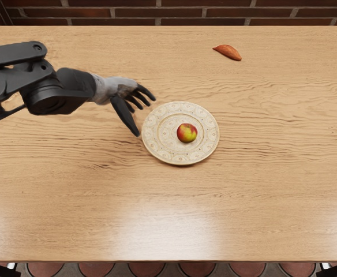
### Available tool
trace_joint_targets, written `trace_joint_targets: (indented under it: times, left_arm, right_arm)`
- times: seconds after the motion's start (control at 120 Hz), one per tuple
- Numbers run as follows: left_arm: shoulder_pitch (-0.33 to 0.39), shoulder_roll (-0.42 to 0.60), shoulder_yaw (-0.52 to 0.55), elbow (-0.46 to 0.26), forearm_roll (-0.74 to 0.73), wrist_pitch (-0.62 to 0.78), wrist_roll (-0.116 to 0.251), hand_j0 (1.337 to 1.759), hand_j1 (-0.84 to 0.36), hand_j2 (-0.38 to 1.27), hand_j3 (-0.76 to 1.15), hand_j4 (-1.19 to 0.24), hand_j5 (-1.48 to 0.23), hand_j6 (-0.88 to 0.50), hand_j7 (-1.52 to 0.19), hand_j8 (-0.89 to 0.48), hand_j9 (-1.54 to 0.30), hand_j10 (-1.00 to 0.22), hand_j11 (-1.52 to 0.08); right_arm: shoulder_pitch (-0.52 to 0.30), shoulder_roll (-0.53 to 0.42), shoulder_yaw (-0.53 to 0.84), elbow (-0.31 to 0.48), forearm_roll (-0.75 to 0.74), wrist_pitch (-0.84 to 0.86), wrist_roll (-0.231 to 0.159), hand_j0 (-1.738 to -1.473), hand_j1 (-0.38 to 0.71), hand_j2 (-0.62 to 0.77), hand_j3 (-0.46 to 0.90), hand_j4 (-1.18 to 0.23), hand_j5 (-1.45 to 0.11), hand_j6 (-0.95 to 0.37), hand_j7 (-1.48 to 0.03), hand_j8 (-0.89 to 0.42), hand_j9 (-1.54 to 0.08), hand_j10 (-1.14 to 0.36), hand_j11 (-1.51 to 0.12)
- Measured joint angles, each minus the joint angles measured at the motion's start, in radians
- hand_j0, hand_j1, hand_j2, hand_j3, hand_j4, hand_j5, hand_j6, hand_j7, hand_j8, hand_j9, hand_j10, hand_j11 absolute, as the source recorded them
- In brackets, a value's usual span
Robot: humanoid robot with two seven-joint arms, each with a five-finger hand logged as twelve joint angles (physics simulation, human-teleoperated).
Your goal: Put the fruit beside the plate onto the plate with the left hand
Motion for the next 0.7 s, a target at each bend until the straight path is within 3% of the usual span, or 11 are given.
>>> trace_joint_targets:
  times: [0.083,0.242,0.383,0.7]
  left_arm:
    - [0.097,0.124,-0.122,-0.004,-0.008,-0.156,0.002,1.658,0.03,0.06,0.0,-0.26,-0.34,-0.27,-0.34,-0.26,-0.34,-0.27,-0.34]
    - [0.216,0.236,-0.28,-0.006,-0.075,-0.357,0.003,1.658,0.04,0.05,0.0,-0.26,-0.34,-0.26,-0.34,-0.26,-0.34,-0.26,-0.34]
    - [0.321,0.287,-0.387,-0.003,-0.124,-0.404,0.003,1.658,0.04,0.05,0.0,-0.26,-0.34,-0.26,-0.34,-0.26,-0.34,-0.26,-0.34]
    - [0.422,0.426,-0.453,0.043,-0.273,-0.42,0.002,1.658,0.04,0.05,0.0,-0.26,-0.34,-0.26,-0.34,-0.26,-0.34,-0.26,-0.34]
  right_arm:
    - [0.0,0.0,0.0,0.0,0.0,0.0,0.0,-1.658,-0.32,-0.01,0.0,-0.03,-0.03,-0.03,-0.03,-0.03,-0.03,-0.03,-0.03]
    - [0.0,0.0,0.0,0.0,0.0,0.0,0.0,-1.658,-0.32,-0.01,0.0,-0.03,-0.03,-0.03,-0.03,-0.03,-0.03,-0.03,-0.03]
    - [0.0,0.0,0.0,0.0,0.0,0.0,0.0,-1.658,-0.32,-0.01,0.0,-0.03,-0.03,-0.03,-0.03,-0.03,-0.03,-0.03,-0.03]
    - [0.0,0.0,0.0,0.0,0.0,0.0,0.0,-1.658,-0.32,-0.01,0.0,-0.03,-0.03,-0.03,-0.03,-0.03,-0.03,-0.03,-0.03]
